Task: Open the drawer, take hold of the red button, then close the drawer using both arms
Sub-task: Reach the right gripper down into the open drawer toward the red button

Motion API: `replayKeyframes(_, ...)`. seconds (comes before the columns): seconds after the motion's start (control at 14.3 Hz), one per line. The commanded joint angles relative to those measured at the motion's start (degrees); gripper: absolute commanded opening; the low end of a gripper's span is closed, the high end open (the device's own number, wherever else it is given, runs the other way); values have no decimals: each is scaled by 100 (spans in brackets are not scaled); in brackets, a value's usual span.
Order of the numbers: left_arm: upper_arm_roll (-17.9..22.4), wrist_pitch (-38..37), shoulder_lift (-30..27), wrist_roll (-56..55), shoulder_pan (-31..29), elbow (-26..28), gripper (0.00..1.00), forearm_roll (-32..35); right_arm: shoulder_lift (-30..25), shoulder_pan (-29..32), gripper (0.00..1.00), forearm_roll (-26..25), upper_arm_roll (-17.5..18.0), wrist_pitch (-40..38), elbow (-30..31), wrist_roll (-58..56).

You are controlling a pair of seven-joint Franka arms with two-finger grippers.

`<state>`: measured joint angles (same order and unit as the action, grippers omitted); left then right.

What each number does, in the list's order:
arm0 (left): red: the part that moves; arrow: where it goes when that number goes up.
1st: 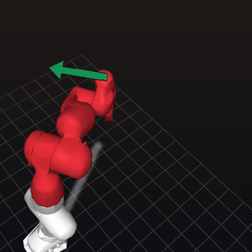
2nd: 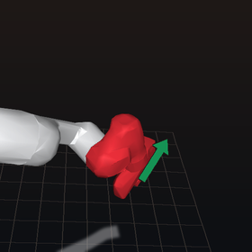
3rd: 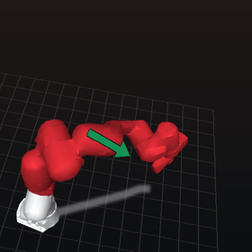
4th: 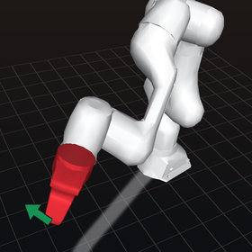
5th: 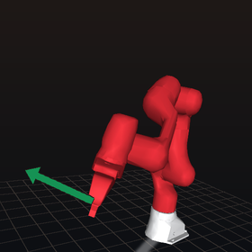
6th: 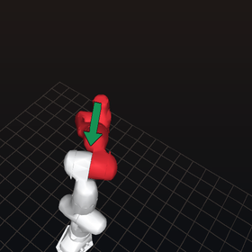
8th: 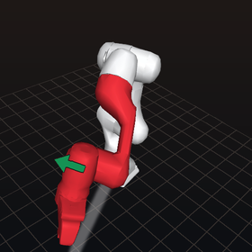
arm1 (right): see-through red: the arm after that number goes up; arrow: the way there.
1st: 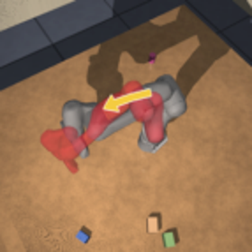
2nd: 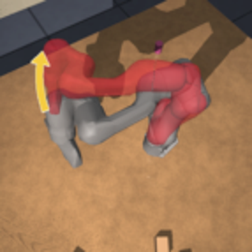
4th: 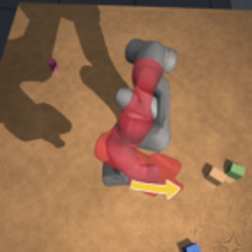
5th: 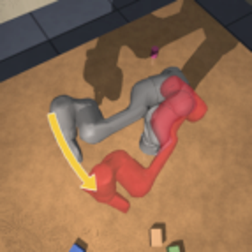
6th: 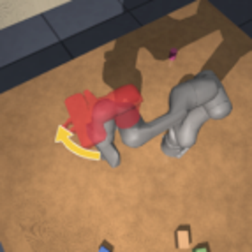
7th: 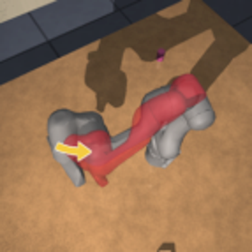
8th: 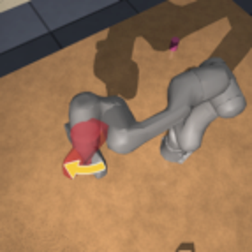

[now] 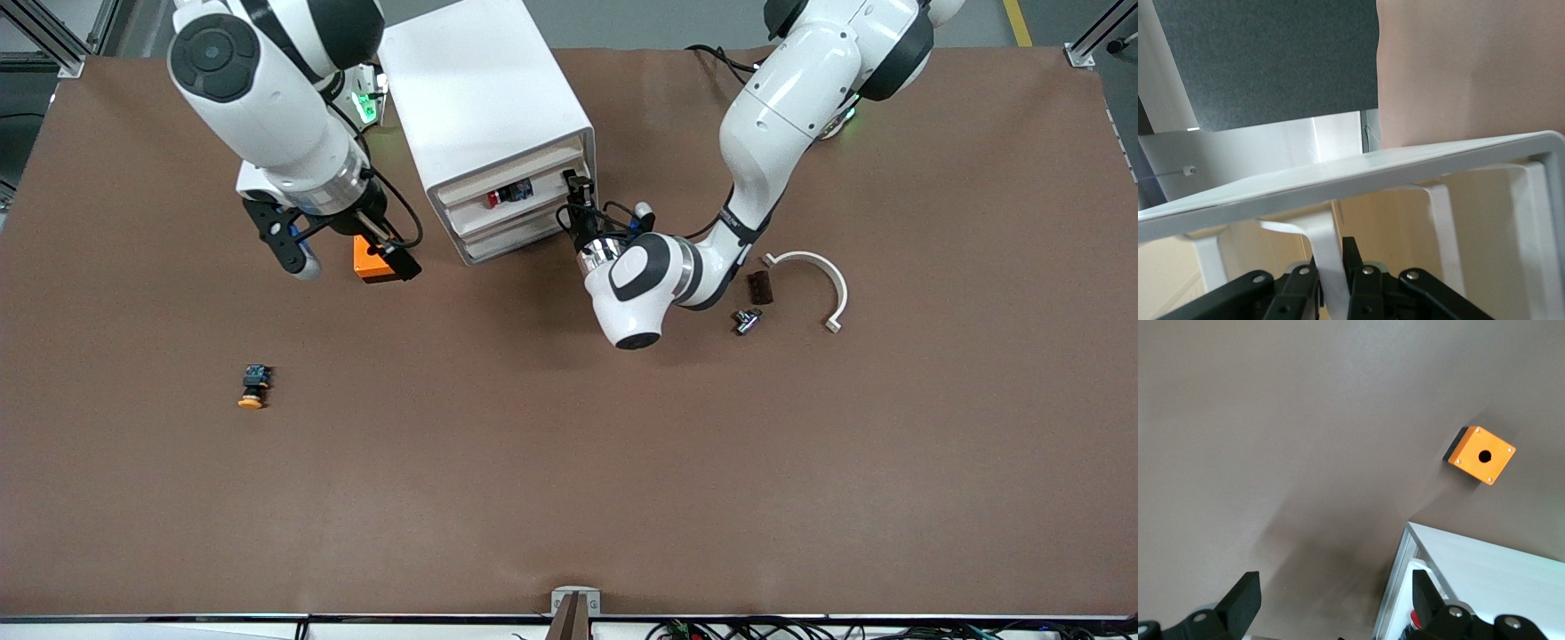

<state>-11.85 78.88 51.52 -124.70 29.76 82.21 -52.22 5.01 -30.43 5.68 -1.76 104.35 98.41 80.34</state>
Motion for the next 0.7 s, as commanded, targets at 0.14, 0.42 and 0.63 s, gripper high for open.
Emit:
replayKeyframes(0.14, -10, 180, 43, -37, -373, -73, 14, -166, -62, -375, 100, -23, -53, 427, 336, 552)
replayKeyframes(0.42, -10, 329, 34, -10, -602, -100, 16, -157, 122, -788, 100, -268, -53, 876, 513, 1158)
replayKeyframes(0.63, -10, 408, 25, 7, -725, -100, 19, -157, 342, -1052, 100, -523, -53, 1052, 513, 1527)
